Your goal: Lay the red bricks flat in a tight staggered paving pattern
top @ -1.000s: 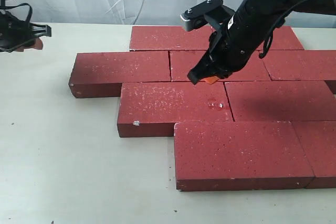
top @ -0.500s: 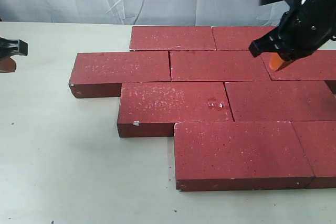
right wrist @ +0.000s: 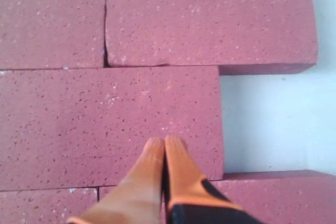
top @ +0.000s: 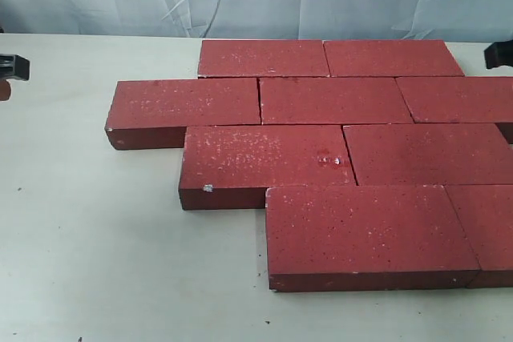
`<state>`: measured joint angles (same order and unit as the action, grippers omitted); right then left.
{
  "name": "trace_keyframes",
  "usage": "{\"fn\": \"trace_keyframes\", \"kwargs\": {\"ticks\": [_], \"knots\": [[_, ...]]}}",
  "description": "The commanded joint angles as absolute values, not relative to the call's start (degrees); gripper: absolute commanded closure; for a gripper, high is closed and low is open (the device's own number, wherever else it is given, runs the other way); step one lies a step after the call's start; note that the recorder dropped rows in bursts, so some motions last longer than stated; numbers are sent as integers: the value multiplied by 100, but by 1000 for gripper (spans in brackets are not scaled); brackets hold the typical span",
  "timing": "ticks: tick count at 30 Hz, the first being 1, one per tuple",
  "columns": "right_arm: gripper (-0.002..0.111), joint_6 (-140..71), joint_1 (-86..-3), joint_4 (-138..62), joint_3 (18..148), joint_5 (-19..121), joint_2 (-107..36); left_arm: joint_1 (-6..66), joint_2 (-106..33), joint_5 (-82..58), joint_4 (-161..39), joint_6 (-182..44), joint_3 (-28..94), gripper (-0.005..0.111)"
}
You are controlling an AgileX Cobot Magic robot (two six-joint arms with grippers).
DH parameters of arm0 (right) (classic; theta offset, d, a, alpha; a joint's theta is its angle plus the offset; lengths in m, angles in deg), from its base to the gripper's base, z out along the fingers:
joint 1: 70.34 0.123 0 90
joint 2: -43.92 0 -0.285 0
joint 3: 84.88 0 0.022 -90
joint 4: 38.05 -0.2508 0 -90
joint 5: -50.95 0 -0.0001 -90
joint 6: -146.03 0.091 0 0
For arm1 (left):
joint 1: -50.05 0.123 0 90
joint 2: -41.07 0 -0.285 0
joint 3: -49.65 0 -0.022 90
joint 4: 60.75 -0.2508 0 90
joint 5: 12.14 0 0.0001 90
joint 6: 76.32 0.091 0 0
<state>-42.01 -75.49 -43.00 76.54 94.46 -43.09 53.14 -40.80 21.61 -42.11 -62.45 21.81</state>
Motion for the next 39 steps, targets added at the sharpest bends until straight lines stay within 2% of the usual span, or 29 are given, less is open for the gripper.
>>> {"fn": "trace_keyframes", "kwargs": {"ticks": [1,8,12,18,25,39], "knots": [[109,-4143,-7634,-4307,7213,8944,-3478,5281,-3812,1955,-4005,-6289,2150,106],[109,-4206,-7593,-4268,6653,8093,-1710,5281,-3128,1530,-4086,-6238,2150,106],[109,-4275,-7593,-4268,6587,8039,-1231,5281,-2918,1172,-4046,-6238,1958,106],[109,-4330,-7537,-4268,6587,7998,-971,5281,-2460,704,-3868,-6238,1557,106],[109,-4741,-6939,-4157,6587,8006,-940,5281,-1782,569,-3853,-6238,1195,106],[109,-4426,-6926,-4498,6499,7957,-592,5281,-645,1274,-3842,-6238,1159,106]]}}
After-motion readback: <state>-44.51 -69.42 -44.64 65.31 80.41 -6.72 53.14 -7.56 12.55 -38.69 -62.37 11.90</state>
